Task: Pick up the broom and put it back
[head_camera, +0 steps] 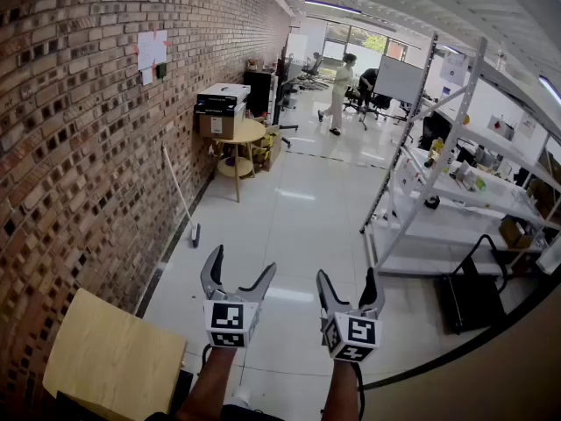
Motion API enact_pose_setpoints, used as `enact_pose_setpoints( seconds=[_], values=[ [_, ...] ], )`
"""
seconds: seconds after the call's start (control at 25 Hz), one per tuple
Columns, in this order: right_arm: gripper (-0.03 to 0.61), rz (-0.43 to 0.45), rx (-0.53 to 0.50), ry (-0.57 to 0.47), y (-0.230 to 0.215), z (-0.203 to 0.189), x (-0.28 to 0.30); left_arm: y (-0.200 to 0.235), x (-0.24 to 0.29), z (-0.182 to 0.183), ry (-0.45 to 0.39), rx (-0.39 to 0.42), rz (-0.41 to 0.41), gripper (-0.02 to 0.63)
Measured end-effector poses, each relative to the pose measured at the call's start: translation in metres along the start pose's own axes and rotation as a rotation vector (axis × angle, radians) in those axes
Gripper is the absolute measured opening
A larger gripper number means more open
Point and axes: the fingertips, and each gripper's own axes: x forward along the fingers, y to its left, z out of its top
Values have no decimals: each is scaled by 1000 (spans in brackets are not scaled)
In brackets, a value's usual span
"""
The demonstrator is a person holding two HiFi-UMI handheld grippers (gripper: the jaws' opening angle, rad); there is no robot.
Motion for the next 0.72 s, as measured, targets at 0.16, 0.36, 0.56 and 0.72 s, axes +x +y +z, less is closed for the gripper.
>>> enact_pose_setpoints(
  seconds=[0.16, 0.36, 0.56, 0.72],
  values=[
    [480, -30, 9, -5, 9, 4, 61, 44, 51, 3, 9, 39, -10, 486],
    [480, -48, 7, 17, 8, -6, 121, 70, 103, -16, 53, 29, -36, 486],
    [480, -24, -11, 12, 1, -13, 175, 93, 157, -25, 50, 13, -13, 482],
    [480, -18, -5, 21, -24, -31, 230, 95, 214, -35, 48, 30, -3, 476]
  ],
)
